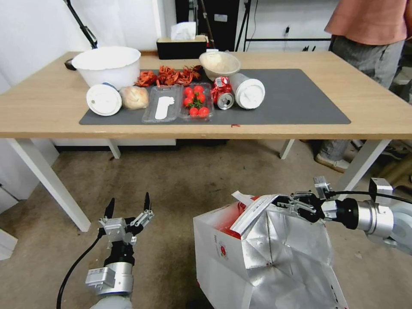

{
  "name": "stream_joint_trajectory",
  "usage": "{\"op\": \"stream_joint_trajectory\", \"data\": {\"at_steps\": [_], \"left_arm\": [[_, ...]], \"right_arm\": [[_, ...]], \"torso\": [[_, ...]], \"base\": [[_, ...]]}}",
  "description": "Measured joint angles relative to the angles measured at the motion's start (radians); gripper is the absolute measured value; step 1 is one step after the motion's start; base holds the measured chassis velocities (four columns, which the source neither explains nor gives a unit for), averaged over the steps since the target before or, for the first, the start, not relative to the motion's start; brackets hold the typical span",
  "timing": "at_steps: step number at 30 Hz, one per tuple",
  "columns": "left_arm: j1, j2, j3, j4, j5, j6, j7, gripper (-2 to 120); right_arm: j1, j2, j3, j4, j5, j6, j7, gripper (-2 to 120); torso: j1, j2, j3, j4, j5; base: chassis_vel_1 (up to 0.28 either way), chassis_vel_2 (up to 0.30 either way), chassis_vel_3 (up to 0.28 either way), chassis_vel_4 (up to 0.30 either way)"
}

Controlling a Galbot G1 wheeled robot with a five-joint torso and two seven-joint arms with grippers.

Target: Pick up the food delivery bag from the floor and place it on the table.

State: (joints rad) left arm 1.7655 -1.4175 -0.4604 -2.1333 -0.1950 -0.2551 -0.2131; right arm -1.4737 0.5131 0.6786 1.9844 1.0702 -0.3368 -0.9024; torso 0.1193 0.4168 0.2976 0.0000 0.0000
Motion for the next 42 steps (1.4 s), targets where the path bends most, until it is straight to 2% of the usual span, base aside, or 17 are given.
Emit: {"op": "stream_joint_trajectory", "data": {"at_steps": [42], "left_arm": [[-0.005, -0.011, 0.007, 0.007, 0.003, 0.008, -0.016, 100]], "right_arm": [[0.001, 0.002, -0.008, -0.002, -0.01, 0.006, 0.004, 0]], "torso": [[0.064, 0.175, 0.11, 0.0, 0.0]], "base": [[0.0, 0.0, 0.0, 0.0]]}}
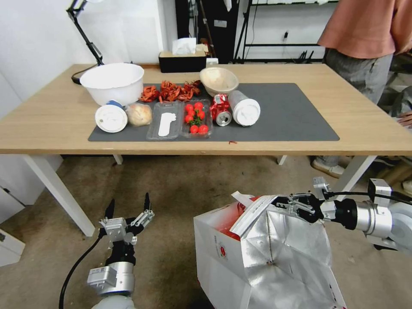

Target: Pick up the food delivery bag from the floor and place it on the table.

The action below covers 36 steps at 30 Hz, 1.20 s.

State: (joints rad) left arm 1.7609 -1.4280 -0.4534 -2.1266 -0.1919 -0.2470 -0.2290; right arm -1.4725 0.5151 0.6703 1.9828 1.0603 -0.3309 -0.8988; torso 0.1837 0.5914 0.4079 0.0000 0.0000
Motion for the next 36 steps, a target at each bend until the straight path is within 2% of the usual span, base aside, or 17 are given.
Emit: {"op": "stream_joint_trajectory", "data": {"at_steps": [36], "left_arm": [[-0.005, 0.002, 0.002, 0.0, -0.001, 0.002, -0.015, 100]], "right_arm": [[-0.008, -0.004, 0.0, 0.015, -0.002, -0.003, -0.004, 0]], "torso": [[0.063, 0.155, 0.092, 0.0, 0.0]], "base": [[0.0, 0.0, 0.0, 0.0]]}}
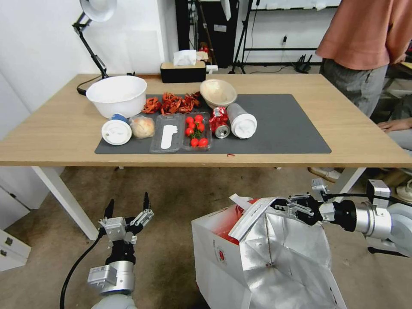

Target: Pick up the food delivery bag from the floor and place it on the table.

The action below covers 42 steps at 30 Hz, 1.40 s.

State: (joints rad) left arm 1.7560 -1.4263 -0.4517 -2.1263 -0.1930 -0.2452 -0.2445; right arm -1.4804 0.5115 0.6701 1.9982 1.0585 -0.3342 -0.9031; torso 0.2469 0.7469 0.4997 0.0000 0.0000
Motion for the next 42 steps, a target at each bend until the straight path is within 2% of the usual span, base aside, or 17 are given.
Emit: {"op": "stream_joint_trajectory", "data": {"at_steps": [32, 42], "left_arm": [[-0.003, 0.003, 0.004, 0.0, 0.003, 0.003, -0.003, 100], [-0.005, 0.003, 0.005, 0.003, 0.002, 0.004, -0.004, 100]], "right_arm": [[0.001, 0.0, -0.008, -0.006, -0.009, 0.002, -0.003, 0], [0.0, -0.003, -0.01, -0.006, -0.01, 0.002, -0.004, 0]], "torso": [[0.055, 0.133, 0.078, 0.0, 0.0], [0.078, 0.185, 0.107, 0.0, 0.0]], "base": [[0.0, 0.0, 0.0, 0.0], [0.0, 0.0, 0.0, 0.0]]}}
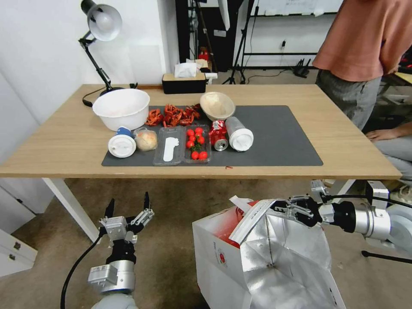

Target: Pick up the food delivery bag from the floor and place it on the table.

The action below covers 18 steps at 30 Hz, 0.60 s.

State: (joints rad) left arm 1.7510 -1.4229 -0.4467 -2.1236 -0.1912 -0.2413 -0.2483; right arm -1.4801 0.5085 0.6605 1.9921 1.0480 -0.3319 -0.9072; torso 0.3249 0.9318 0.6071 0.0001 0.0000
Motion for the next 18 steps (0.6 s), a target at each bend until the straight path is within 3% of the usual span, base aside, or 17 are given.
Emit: {"op": "stream_joint_trajectory", "data": {"at_steps": [18], "left_arm": [[0.002, 0.007, -0.001, 0.001, -0.001, 0.0, 0.0, 100]], "right_arm": [[-0.002, 0.005, -0.001, 0.001, -0.004, 0.0, 0.0, 0]], "torso": [[0.036, 0.084, 0.048, -0.0001, 0.0]], "base": [[0.0, 0.0, 0.0, 0.0]]}}
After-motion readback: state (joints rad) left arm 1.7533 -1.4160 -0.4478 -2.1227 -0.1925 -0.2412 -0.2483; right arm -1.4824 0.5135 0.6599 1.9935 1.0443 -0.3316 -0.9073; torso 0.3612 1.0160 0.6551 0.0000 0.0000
